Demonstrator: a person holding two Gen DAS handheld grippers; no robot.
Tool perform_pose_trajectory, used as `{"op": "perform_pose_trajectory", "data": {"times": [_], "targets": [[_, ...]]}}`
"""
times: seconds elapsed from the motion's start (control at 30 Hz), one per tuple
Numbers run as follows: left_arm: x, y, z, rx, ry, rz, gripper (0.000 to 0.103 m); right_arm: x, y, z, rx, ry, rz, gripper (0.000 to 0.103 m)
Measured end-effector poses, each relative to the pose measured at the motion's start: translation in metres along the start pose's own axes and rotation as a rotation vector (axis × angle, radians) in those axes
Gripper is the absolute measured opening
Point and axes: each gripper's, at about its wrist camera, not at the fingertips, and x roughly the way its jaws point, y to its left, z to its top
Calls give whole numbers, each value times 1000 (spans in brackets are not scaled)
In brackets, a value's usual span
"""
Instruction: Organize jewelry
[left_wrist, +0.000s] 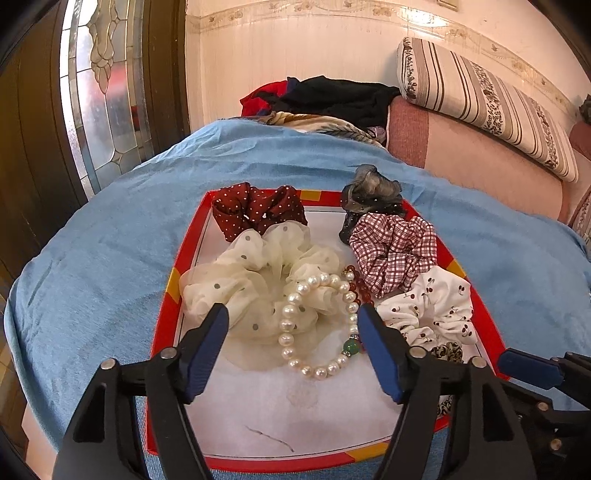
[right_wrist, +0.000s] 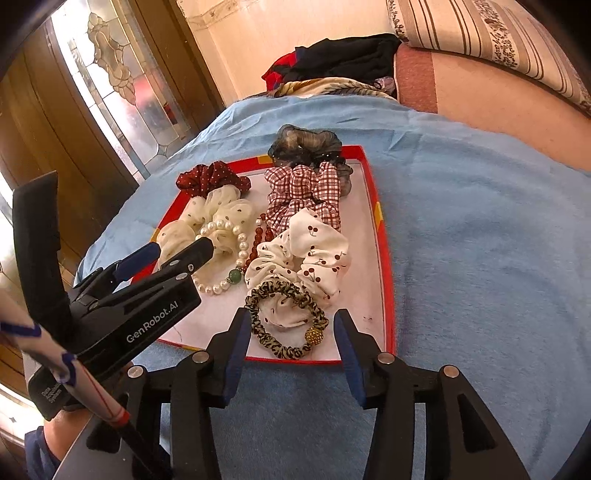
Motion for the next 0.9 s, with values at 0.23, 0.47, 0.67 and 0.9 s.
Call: {"op": "perform_pose_trajectory", "data": {"times": [0.23, 0.47, 0.67, 0.9], "targets": [[-4, -8, -7, 10, -1, 12, 91, -13, -2, -3, 4, -9, 4, 58], [-7, -15, -17, 18, 7, 45, 99, -35, -5, -6, 7, -33, -4, 72], [-12, -19, -21, 12, -1, 77, 101, -52, -13, -11, 14, -43, -24, 77], [-56, -20, -25, -39, -92, 115, 101, -88, -19, -22, -13, -86, -91, 80]]}}
